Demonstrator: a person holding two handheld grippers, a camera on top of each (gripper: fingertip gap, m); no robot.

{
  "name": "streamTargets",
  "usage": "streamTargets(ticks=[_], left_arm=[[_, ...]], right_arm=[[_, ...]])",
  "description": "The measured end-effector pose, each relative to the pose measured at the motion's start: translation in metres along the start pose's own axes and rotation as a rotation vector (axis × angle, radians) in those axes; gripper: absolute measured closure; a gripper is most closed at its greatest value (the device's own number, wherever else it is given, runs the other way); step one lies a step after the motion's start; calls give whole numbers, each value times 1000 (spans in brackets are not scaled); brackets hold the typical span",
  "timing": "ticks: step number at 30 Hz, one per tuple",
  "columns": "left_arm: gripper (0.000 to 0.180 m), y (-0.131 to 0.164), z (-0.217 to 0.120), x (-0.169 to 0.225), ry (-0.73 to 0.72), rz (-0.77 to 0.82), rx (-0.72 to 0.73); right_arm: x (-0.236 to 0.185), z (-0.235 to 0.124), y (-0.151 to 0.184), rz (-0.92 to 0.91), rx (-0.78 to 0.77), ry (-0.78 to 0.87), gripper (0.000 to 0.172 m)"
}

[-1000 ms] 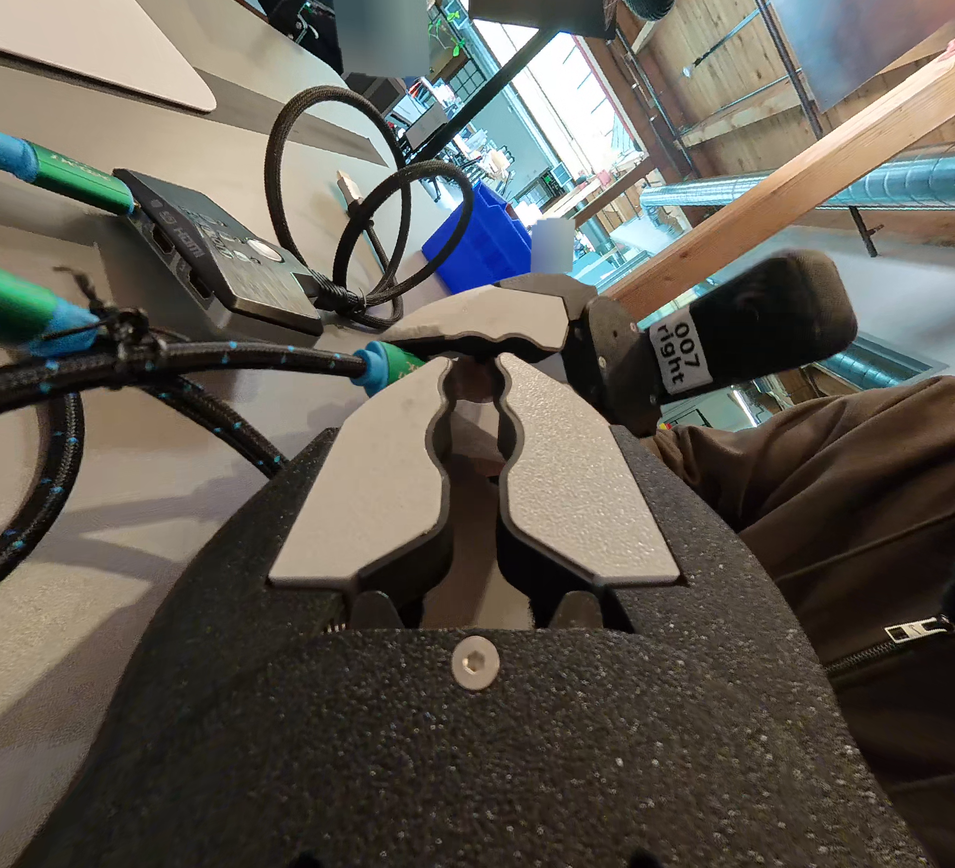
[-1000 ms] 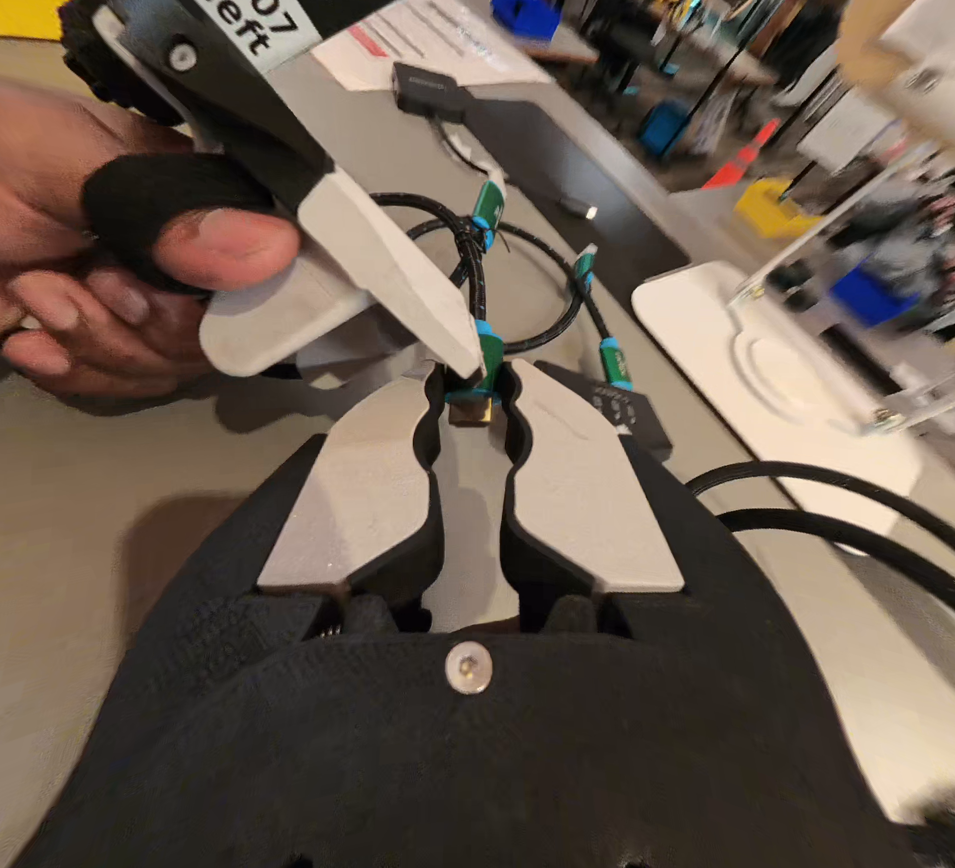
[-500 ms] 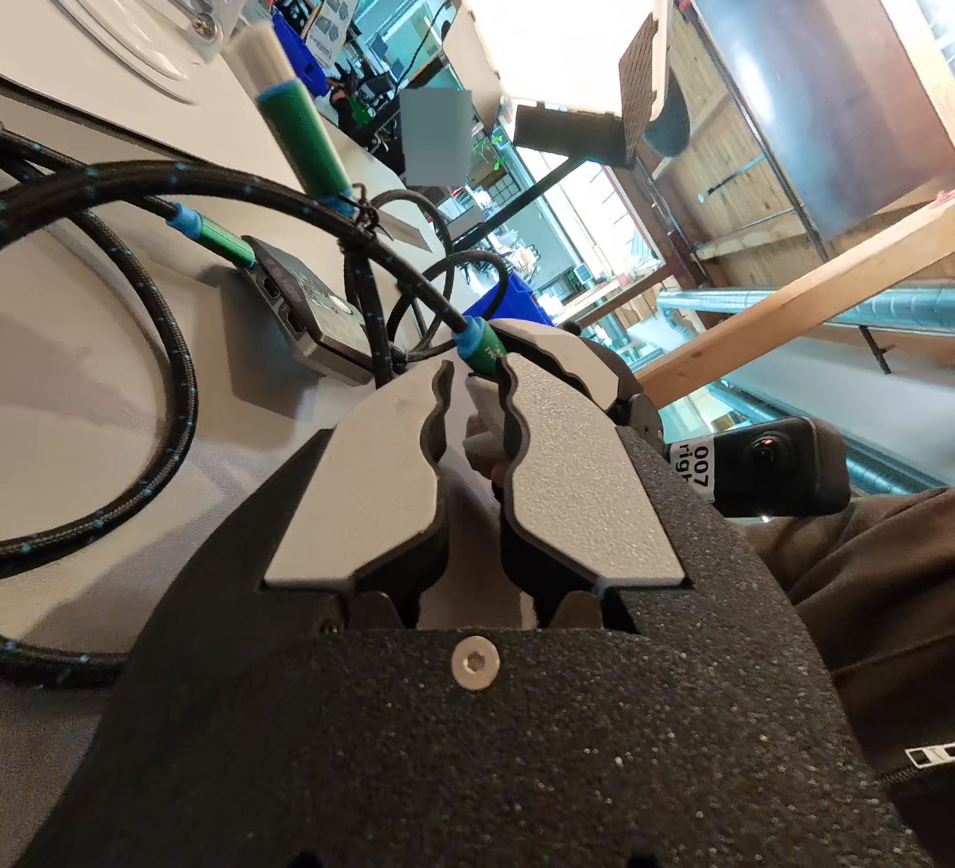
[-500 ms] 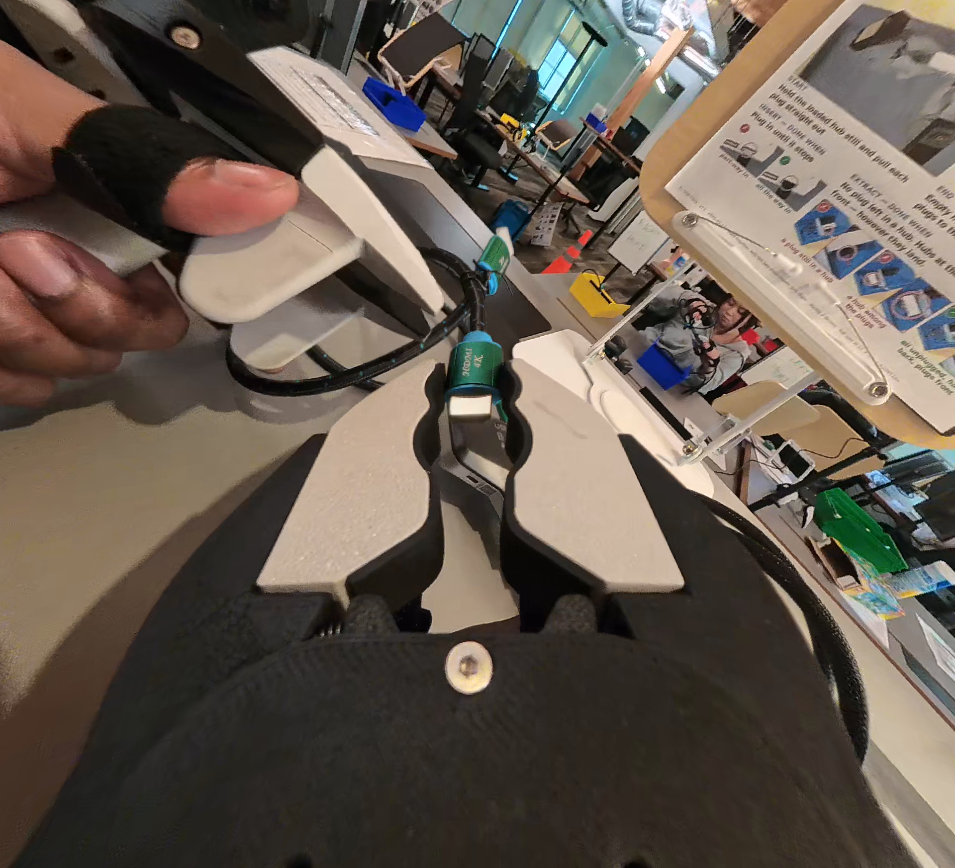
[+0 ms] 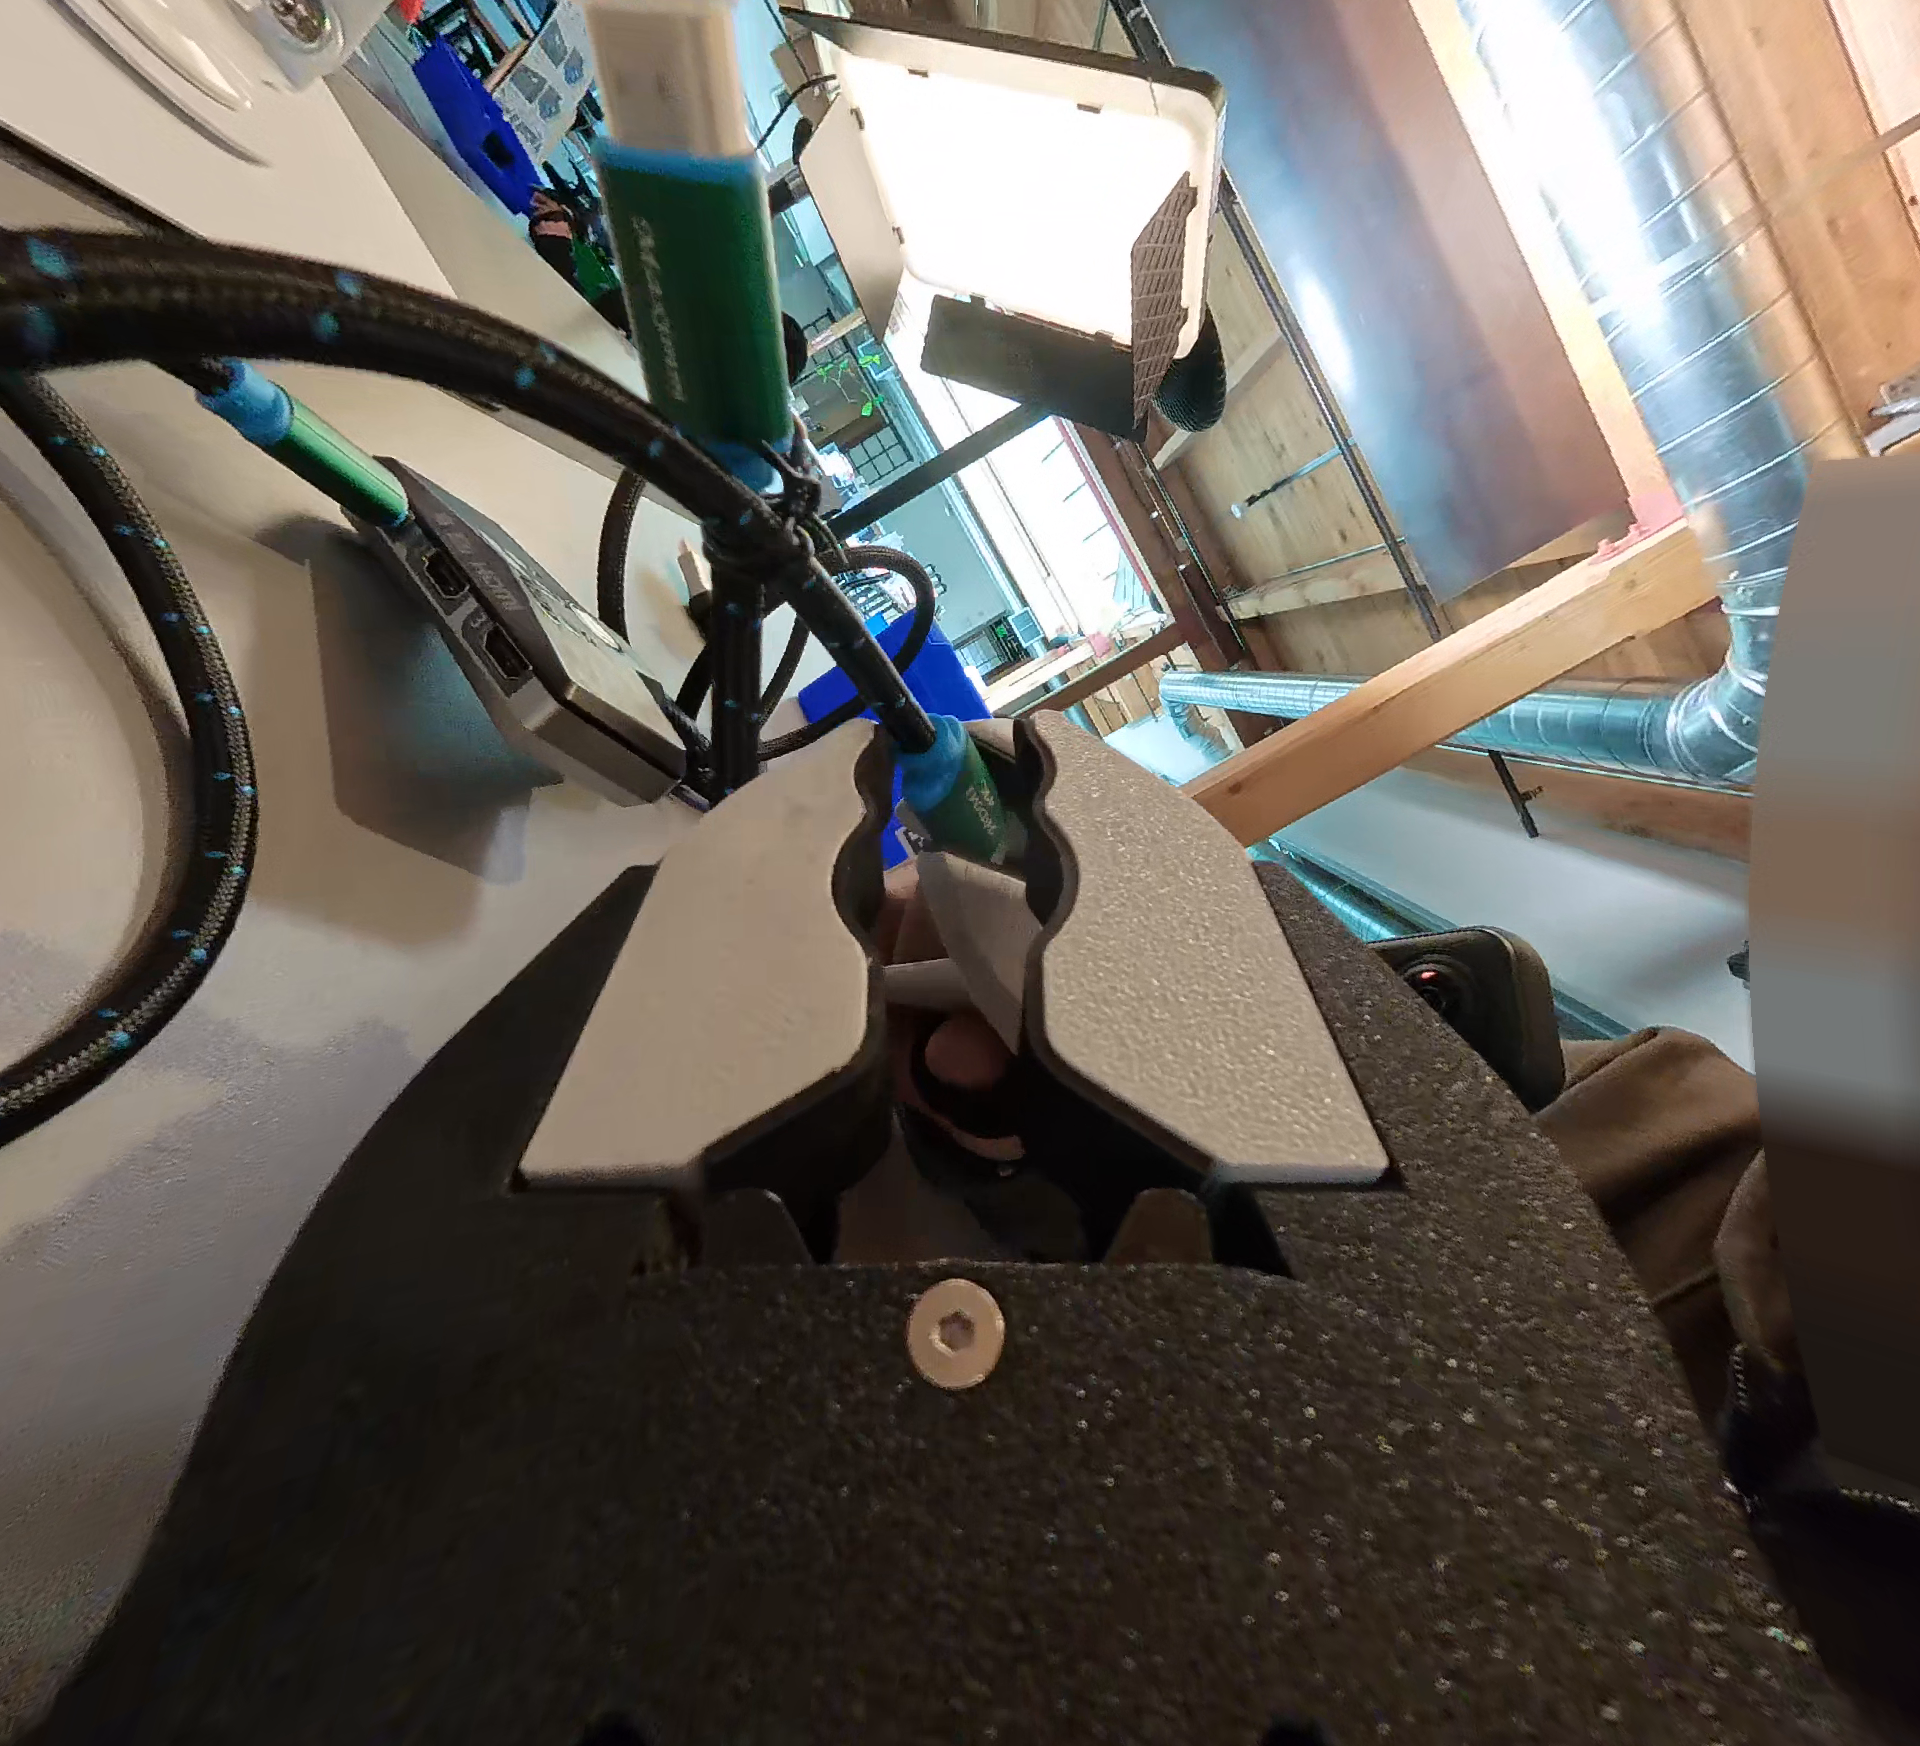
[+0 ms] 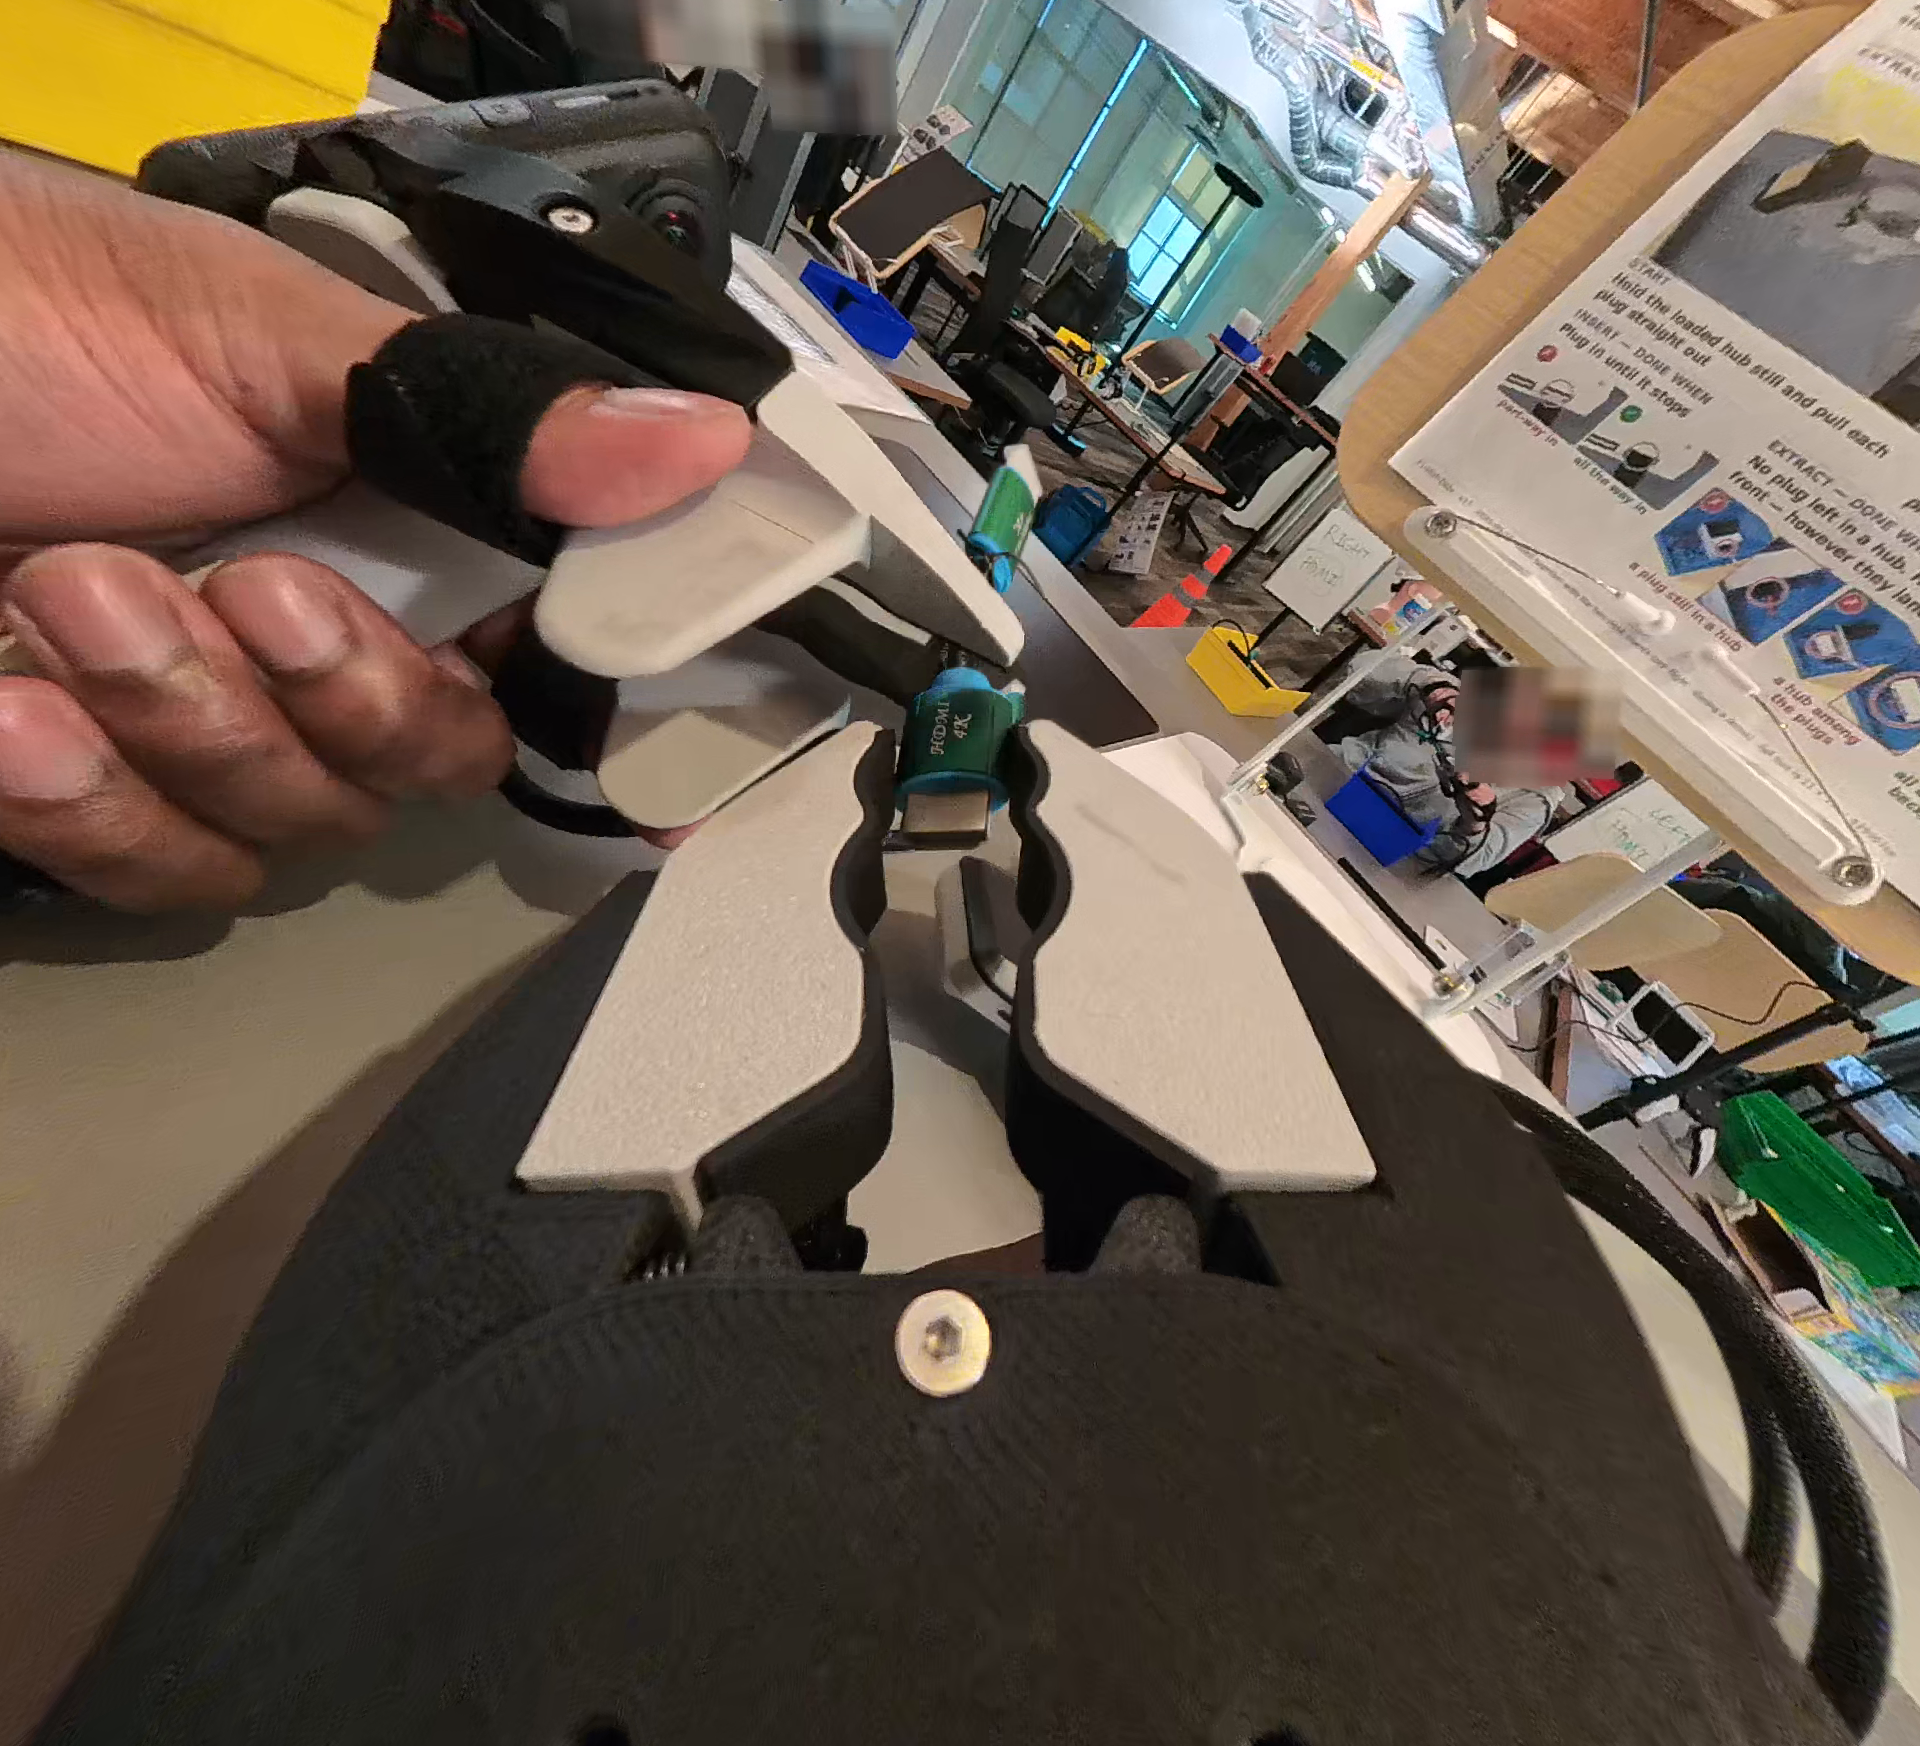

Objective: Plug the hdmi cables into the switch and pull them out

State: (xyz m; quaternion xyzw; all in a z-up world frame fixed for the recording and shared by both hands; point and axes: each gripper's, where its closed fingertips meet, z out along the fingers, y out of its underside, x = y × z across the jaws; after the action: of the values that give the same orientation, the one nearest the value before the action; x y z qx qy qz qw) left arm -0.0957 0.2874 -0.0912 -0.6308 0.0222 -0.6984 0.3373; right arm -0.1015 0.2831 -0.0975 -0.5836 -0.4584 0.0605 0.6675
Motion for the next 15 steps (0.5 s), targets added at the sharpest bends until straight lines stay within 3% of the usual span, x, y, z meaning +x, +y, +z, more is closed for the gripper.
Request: streamTargets(ticks=[6, 15], left_arm=[[158, -2, 1, -3, -39, 25, 30], [163, -10, 3, 4, 29, -6, 120]], right_arm=[[1, 2, 3, 54, 3, -19, 151], [0, 0, -8, 96, 64, -36, 151]])
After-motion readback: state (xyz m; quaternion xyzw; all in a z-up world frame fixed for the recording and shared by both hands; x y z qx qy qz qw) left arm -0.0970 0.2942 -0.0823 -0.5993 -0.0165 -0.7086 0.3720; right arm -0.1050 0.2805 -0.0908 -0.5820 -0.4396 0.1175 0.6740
